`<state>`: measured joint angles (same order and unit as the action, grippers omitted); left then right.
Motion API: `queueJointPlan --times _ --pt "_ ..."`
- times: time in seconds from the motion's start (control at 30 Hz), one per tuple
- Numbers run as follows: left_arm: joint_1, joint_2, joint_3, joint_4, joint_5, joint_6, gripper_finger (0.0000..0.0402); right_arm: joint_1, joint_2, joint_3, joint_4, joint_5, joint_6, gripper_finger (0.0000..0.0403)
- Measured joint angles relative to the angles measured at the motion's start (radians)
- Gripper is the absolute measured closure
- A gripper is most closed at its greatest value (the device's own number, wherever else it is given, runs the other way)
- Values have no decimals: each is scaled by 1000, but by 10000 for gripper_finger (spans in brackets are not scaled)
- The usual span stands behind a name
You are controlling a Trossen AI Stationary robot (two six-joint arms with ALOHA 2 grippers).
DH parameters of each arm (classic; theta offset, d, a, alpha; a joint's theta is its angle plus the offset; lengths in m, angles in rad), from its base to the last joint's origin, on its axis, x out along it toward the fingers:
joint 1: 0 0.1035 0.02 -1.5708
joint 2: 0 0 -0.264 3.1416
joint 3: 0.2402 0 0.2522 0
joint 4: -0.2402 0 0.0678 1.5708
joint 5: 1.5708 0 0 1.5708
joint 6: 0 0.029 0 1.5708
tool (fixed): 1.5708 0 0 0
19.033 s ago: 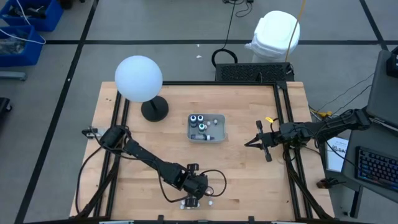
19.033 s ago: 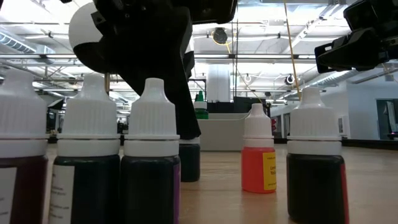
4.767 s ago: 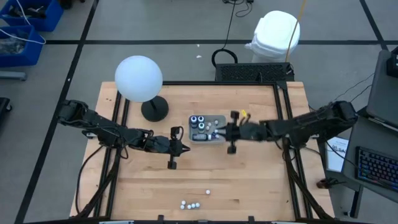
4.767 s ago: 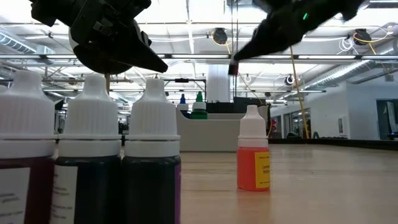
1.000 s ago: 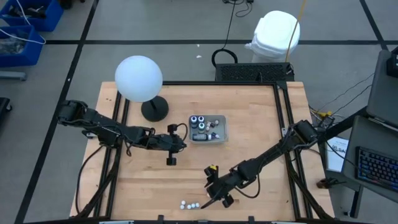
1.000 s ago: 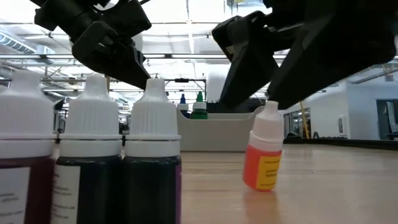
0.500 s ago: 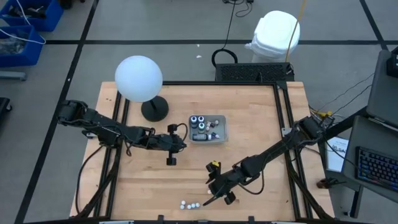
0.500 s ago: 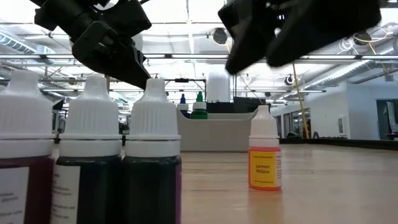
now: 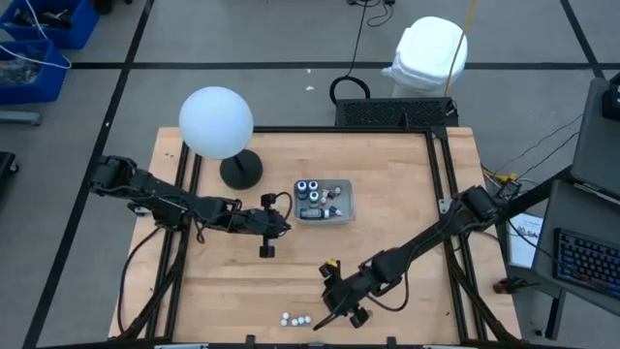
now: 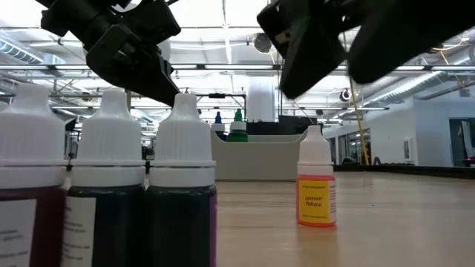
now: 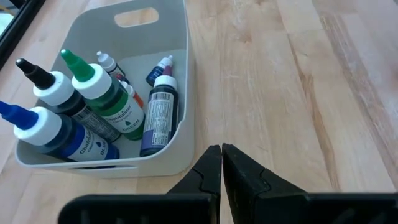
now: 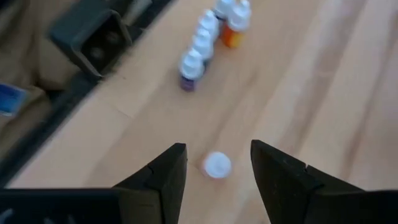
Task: Pick & Place food coloring
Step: Put the right small yellow food coloring bottle into the gray bin
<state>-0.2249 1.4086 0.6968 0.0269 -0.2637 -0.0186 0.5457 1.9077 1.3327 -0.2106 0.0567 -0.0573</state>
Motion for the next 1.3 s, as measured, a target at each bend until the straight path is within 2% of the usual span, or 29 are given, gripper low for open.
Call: queueJointPlan --times 0.13,0.57,1.3 --pt "0 0 0 0 0 -3 378 -1 3 0 -1 50 8 236" --pt "0 0 0 -1 0 -4 378 0 70 -1 23 19 36 236" --pt "0 0 0 -2 0 -5 378 6 81 -1 24 19 19 240"
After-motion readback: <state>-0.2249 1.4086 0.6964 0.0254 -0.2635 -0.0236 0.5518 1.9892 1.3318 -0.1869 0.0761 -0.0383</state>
